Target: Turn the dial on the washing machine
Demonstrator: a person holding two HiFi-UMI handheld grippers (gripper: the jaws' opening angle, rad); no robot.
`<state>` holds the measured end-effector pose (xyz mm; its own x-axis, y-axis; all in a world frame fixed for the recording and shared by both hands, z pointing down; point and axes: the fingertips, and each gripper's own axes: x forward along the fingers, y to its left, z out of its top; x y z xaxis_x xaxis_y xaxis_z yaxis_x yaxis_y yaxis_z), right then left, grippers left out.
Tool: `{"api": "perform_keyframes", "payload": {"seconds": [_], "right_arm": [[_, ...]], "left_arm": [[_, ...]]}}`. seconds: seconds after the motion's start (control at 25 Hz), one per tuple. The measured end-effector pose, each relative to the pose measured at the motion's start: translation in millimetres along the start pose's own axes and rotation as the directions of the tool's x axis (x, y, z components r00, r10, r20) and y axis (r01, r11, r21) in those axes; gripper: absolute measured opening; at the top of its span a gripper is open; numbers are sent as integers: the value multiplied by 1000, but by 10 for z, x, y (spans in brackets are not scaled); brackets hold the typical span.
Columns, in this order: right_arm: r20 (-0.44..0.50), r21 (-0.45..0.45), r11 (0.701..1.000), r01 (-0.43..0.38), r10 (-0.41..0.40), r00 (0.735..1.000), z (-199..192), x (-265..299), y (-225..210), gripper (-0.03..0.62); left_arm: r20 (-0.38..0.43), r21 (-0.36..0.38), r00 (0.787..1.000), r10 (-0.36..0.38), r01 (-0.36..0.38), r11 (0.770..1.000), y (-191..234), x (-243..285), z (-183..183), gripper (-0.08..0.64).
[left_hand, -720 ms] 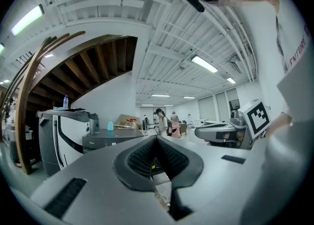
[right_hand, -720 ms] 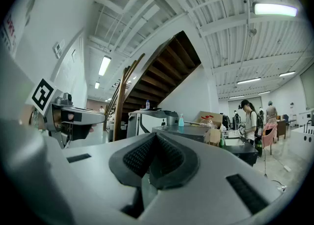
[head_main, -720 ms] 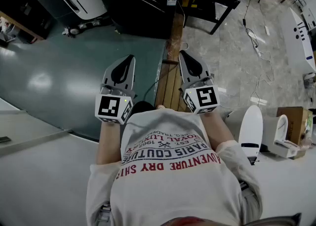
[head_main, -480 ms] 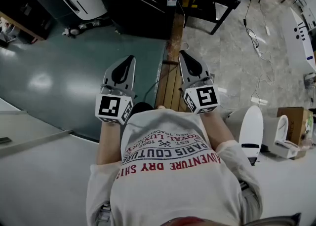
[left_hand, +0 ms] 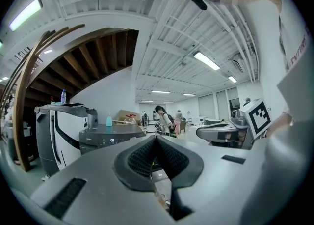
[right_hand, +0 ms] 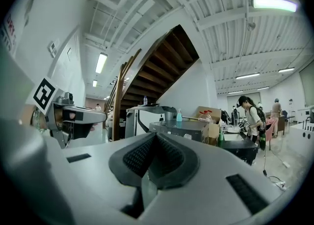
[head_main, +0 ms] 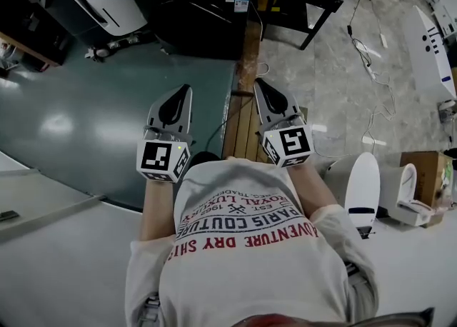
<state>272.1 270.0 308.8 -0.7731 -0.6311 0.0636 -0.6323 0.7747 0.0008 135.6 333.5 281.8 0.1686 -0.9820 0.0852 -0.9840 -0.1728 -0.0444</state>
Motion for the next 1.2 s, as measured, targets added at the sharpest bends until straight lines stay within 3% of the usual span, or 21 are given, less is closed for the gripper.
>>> {"api": "perform_keyframes", "payload": {"seconds": [0.16, 0.24, 0.32, 0.36, 0.8, 1.2], "right_arm": [[30, 7, 999, 50, -50, 998, 49, 80, -221, 31], [41, -13, 998, 68, -68, 997, 91, 133, -310, 63], [44, -23, 997, 72, -71, 997, 128, 206, -372, 234], [42, -25, 997, 78, -77, 996, 142, 241, -406, 264], [-20, -21, 996, 88, -89, 996, 69, 1040, -619, 279], [-148, -59, 984, 168, -175, 973, -126, 2605, -828, 278]], "left_arm": [[-10, -5, 1000, -15, 15, 1000, 18, 166, -5, 17], [-11, -9, 1000, -13, 13, 1000, 54, 215, 5, 17], [-14, -16, 1000, -8, 8, 1000, 107, 245, 17, 17], [-19, -19, 1000, -6, 6, 1000, 133, 257, 18, 17], [-68, -32, 998, 15, -17, 999, 780, 681, -112, 17], [-100, -101, 991, -91, 81, 992, 2132, 1858, -307, 17]]}}
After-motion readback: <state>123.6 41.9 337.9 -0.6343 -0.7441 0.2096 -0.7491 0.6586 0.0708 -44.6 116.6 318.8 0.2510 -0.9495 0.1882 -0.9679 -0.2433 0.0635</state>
